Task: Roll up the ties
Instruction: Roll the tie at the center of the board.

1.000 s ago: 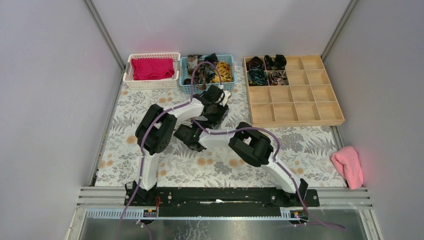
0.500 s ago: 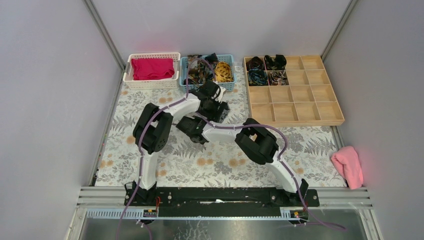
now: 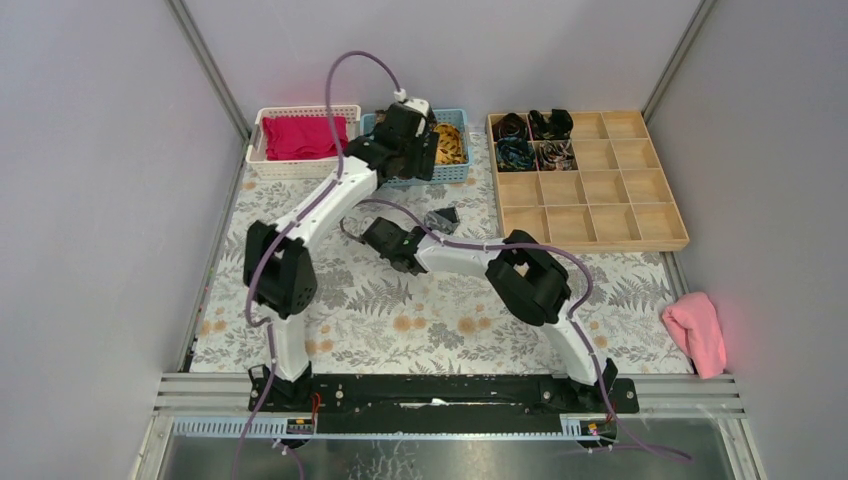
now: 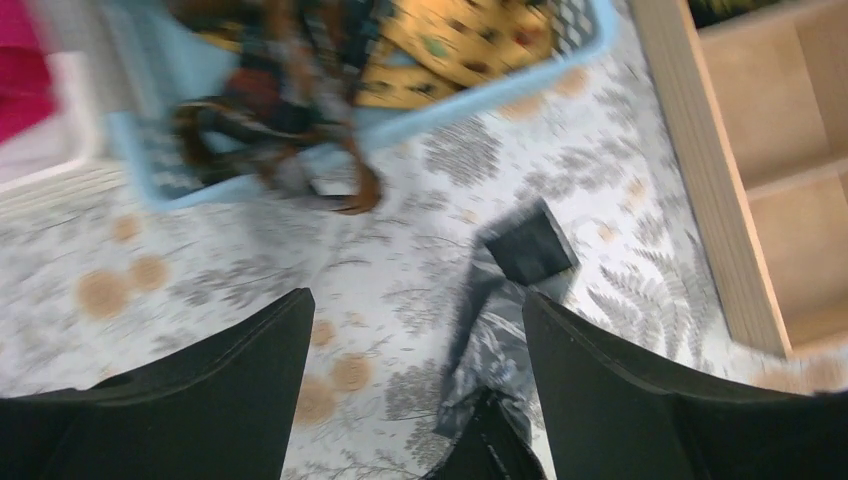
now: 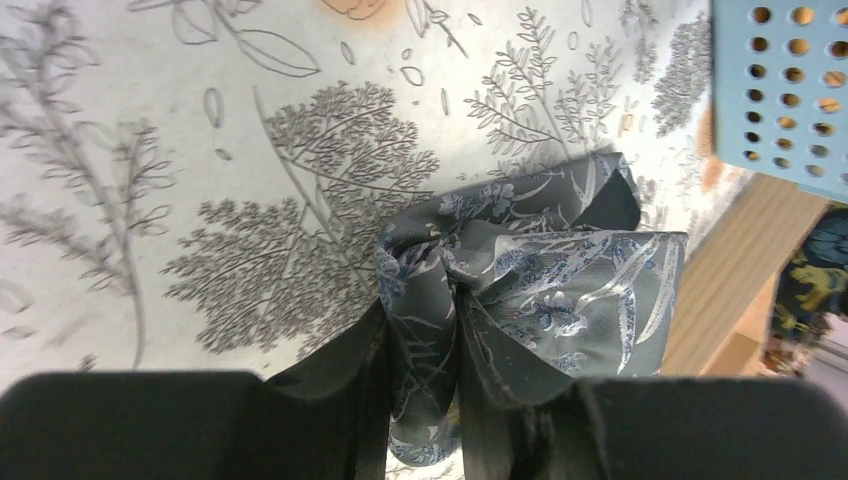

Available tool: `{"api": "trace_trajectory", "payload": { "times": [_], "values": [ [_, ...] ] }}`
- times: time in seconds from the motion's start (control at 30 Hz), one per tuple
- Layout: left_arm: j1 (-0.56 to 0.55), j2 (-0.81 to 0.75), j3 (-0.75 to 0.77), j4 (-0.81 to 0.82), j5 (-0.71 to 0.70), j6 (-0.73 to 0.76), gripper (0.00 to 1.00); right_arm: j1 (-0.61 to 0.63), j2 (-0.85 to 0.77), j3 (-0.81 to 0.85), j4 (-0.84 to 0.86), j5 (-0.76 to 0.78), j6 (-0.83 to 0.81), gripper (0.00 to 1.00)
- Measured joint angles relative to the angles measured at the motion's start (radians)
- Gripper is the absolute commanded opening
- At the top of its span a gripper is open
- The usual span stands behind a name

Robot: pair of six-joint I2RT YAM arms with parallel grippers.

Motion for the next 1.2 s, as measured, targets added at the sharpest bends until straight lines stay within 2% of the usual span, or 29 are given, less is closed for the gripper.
{"api": "trace_trajectory", "payload": {
  "times": [0.1, 0.3, 0.5, 0.63, 0.77, 0.9, 1.03, 1.2],
  "values": [
    [0.005, -0.087, -0.012, -0.016, -0.149, -0.055, 0.86, -0.008, -0.034, -0.015, -0.003, -0.089, 0.021, 0.15],
    [0.01, -0.376, -0.217, -0.008, -0.389, -0.18, 0.84, -0.014, -0.089, -0.023, -0.017, -0.359, 0.073, 0.15],
    [0.008, -0.645, -0.566, 0.102, -0.434, -0.338, 0.75, -0.08, -0.111, -0.018, -0.041, -0.665, 0.1, 0.15],
    [-0.016, -0.754, -0.686, 0.255, -0.455, -0.383, 0.74, -0.148, -0.105, -0.004, -0.081, -0.9, 0.112, 0.16],
    [-0.085, -0.805, -0.75, 0.276, -0.479, -0.37, 0.78, -0.251, -0.044, 0.07, -0.13, -1.154, 0.187, 0.16],
    [-0.18, -0.765, -0.819, 0.273, -0.496, -0.354, 0.81, -0.362, 0.029, 0.103, -0.137, -1.397, 0.279, 0.16],
    [-0.245, -0.74, -0.88, 0.272, -0.523, -0.334, 0.84, -0.432, 0.085, 0.107, -0.112, -1.575, 0.378, 0.16],
    [-0.258, -0.739, -0.943, 0.307, -0.532, -0.29, 0.95, -0.478, 0.137, 0.099, -0.031, -1.727, 0.518, 0.16]
  ]
}}
